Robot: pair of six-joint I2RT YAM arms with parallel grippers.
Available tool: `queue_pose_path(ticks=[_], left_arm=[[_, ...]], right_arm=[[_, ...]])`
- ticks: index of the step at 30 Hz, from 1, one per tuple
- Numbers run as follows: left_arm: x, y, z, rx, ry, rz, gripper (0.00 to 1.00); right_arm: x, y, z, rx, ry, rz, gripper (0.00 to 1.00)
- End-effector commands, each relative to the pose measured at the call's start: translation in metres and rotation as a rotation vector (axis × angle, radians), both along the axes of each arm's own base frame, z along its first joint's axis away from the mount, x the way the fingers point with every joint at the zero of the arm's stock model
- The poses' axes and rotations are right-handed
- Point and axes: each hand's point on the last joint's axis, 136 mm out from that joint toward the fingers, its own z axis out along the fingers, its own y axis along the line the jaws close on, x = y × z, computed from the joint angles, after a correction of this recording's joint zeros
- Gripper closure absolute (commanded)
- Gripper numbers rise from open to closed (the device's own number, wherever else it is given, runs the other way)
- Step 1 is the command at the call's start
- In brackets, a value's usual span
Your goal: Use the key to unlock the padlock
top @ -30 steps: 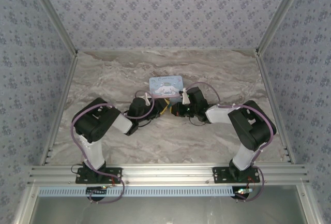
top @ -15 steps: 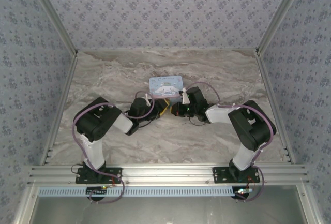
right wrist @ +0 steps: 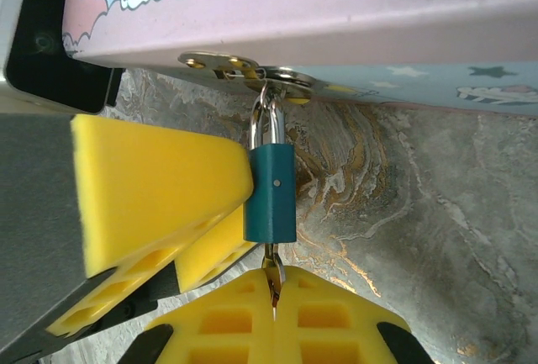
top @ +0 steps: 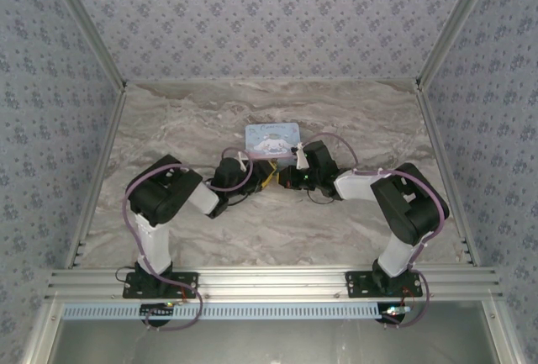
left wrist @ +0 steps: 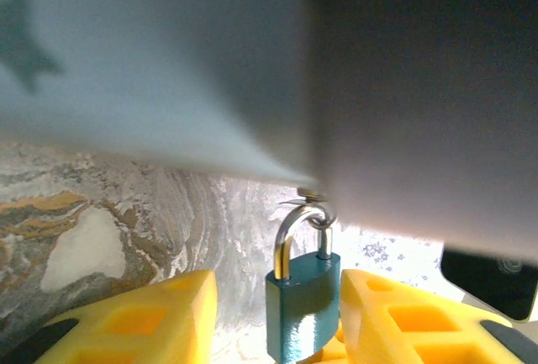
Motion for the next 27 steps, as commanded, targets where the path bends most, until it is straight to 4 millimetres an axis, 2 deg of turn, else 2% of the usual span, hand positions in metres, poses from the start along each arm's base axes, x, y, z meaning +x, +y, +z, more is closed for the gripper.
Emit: queue_pose_path(ticks=[1, 10, 20, 24, 27], left_arm=[[-0.0010, -0.0121, 0.0068, -0.047, -0.007, -0.031, 0.59], [-0.0001, -0.0177, 0.0105, -0.074, -0.002, -0.034, 0.62], [0.0001, -0.0168, 0.0137, -0.077, -0.010, -0.025, 0.75], [0.0003, -0.0152, 0.0138, -0.070, -0.013, -0.021, 0.79], [0.0004, -0.0148, 0.0159, -0.065, -0.017, -0.020, 0.82]], right_arm=[[0.0056, 0.0099, 0.0131, 0.034, -0.010, 0.005, 1.00], [0.0061, 0.0112, 0.0145, 0.054, -0.001, -0.002, 1.00], [0.0080, 0.0101, 0.0178, 0.078, 0.006, -0.012, 1.00], [0.0082, 0.0079, 0.0210, 0.083, -0.003, -0.014, 0.96], [0.0075, 0.0048, 0.0215, 0.077, -0.011, -0.018, 0.87]])
